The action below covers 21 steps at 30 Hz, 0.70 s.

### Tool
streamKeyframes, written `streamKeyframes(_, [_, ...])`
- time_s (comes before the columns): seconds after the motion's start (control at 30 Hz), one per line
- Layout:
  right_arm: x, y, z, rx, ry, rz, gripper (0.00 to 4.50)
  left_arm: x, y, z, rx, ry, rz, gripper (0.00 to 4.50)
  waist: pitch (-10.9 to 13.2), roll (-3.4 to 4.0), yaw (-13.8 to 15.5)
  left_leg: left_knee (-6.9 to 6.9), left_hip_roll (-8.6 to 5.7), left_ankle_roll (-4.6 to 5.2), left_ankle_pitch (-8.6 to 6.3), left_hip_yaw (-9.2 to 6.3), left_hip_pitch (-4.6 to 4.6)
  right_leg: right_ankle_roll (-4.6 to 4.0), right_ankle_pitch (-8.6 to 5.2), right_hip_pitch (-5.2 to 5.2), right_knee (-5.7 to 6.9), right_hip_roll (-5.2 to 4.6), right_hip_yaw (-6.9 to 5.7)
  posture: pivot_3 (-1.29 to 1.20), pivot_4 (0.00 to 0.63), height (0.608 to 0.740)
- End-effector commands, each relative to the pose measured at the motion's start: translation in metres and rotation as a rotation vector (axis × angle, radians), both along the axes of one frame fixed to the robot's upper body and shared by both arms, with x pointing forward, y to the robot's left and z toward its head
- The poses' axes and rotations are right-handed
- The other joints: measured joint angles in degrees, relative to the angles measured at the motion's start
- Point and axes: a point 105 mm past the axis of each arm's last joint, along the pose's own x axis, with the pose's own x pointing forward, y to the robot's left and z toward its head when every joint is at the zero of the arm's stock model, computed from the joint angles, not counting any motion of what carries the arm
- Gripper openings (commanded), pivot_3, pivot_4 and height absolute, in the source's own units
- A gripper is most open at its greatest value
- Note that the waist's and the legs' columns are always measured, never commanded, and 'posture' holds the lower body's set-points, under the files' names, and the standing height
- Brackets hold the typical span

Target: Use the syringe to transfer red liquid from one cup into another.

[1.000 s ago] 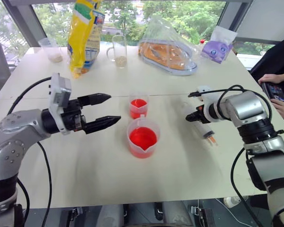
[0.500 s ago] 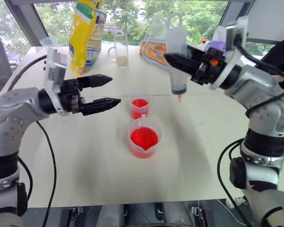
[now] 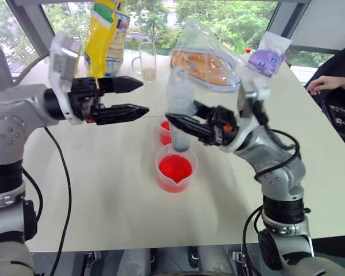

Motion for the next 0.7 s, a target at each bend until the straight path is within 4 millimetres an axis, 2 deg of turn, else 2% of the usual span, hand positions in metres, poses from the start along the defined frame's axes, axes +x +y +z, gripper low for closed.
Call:
streamKeyframes(0.03, [-0.004, 0.007, -0.027, -0.052, -0.048, 0.01, 1.41, -0.014, -0.006, 0.009, 0.026, -0.023, -0.053, 4.5, 0.0, -0.01, 0.0, 0.0, 0.0, 0.0, 0.0, -0.01, 0.0, 0.0, 0.0, 0.0, 0.0, 0.01, 0.0, 0.0, 0.15, 0.74])
streamKeyframes(0.13, [-0.004, 0.009, -0.047, -0.088, -0.05, 0.005, 1.41, -0.027, -0.005, -0.002, 0.067, 0.032, -0.087, 4.5, 0.0, 0.0, -0.1, 0.0, 0.01, 0.0, 0.0, 0.0, 0.0, 0.0, 0.0, 0.01, -0.01, 0.0, 0.01, 0.0, 0.15, 0.74])
streamKeyframes(0.27, [-0.003, 0.01, -0.055, -0.101, -0.052, -0.003, 1.41, -0.039, -0.004, -0.01, 0.094, 0.068, -0.109, 4.5, 0.0, 0.0, -0.1, 0.0, 0.02, -0.06, 0.03, -0.01, 0.03, 0.0, -0.01, 0.0, 0.03, -0.01, 0.02, 0.0, 0.15, 0.74])
streamKeyframes(0.7, [0.003, 0.008, -0.056, -0.107, -0.052, -0.033, 1.41, -0.051, -0.013, -0.019, 0.093, 0.092, -0.163, 4.5, 0.0, 0.0, 0.0, 0.01, 0.03, -0.17, 0.1, -0.09, 0.06, -0.02, -0.01, 0.04, 0.05, 0.03, 0.02, 0.0, 0.15, 0.74])
